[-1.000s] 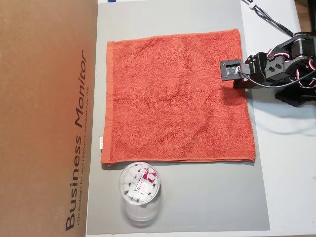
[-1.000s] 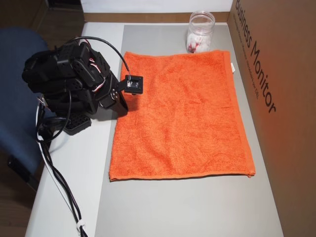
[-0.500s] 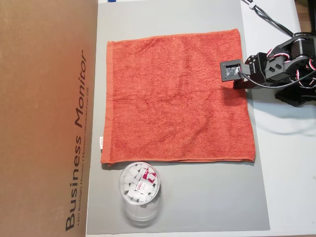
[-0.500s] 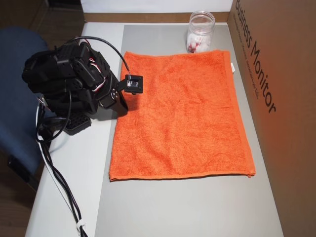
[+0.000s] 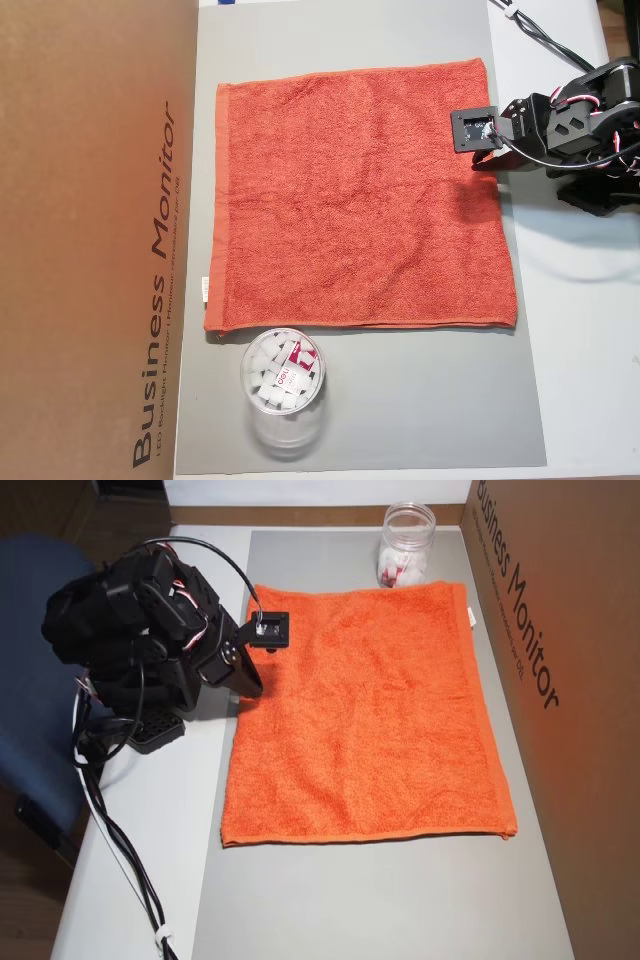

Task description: Fold the blanket.

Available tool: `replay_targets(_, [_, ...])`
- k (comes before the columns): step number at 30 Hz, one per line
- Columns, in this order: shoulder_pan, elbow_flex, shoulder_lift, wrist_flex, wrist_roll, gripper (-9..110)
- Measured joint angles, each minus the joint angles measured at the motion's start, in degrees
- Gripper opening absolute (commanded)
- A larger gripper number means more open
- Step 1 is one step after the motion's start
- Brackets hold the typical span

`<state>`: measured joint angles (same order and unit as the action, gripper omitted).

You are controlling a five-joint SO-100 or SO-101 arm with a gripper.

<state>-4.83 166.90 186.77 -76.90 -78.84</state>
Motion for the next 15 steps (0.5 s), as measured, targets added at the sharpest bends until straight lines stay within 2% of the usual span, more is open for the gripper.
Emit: replay_targets(15, [4.31,-24.08,-21.18,-0.18,0.18,0])
